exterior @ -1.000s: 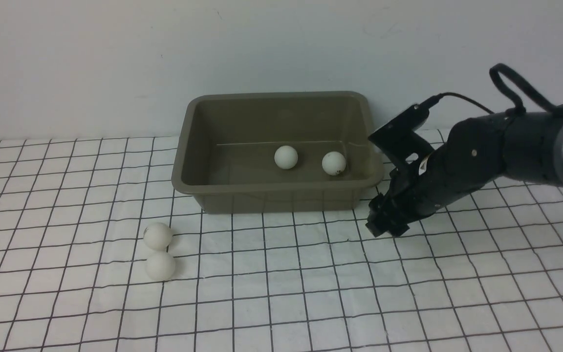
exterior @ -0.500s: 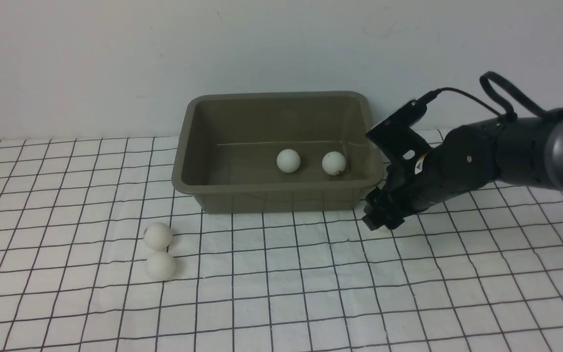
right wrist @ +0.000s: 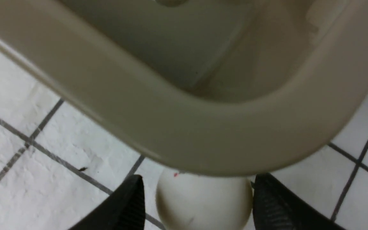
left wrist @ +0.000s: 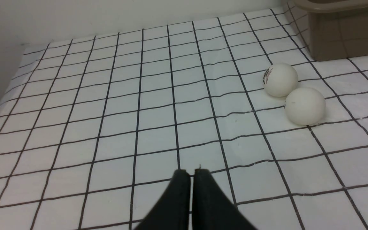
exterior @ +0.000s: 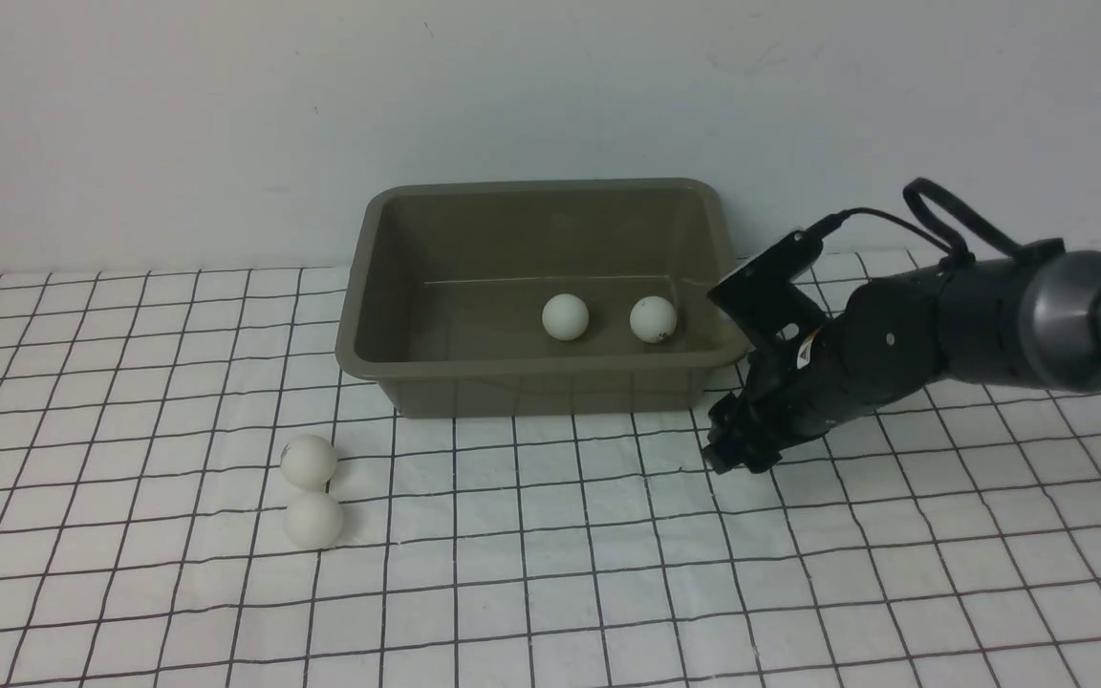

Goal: Put the table tennis balls into the box on the white checkered tablecloth.
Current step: 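Reach for and grasp a ping pong ball on the table, then release the ping pong ball into the bin and lift the gripper away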

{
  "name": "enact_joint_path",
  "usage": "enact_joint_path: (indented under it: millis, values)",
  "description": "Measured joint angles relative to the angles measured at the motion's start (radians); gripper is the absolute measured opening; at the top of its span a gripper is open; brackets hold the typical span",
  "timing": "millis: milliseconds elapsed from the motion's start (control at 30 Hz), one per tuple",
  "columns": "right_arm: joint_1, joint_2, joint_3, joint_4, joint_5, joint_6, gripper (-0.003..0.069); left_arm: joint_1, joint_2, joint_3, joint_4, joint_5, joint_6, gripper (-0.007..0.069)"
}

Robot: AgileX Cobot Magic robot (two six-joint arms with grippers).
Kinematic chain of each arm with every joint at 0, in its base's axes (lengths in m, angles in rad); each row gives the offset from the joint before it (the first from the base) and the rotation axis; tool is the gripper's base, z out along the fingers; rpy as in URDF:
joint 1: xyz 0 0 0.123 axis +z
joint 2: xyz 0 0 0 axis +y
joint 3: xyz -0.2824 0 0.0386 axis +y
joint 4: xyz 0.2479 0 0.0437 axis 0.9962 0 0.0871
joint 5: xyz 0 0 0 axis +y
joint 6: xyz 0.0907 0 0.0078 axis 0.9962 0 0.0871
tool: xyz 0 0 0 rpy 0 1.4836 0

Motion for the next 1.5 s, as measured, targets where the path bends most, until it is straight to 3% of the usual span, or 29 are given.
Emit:
enact_joint_path:
  millis: [167,367,900,1133,1500]
  values:
    - [0.0,0.013,0.0,0.0,-0.019,0.018,0.0364,0.0,0.0,0.0,0.0,0.0,0.0,-0.0004]
    - [0.0,0.013,0.0,0.0,-0.01,0.022,0.0363,0.0,0.0,0.0,0.0,0.0,0.0,-0.0004]
    - [0.023,-0.176,-0.002,0.062,0.238,0.022,0.0363,0.0,0.0,0.0,0.0,0.0,0.0,-0.0004]
    - [0.05,-0.27,-0.027,0.098,0.038,0.022,0.0363,0.0,0.0,0.0,0.0,0.0,0.0,-0.0004]
    - [0.05,-0.016,-0.316,0.098,0.033,0.022,0.0363,0.0,0.0,0.0,0.0,0.0,0.0,-0.0004]
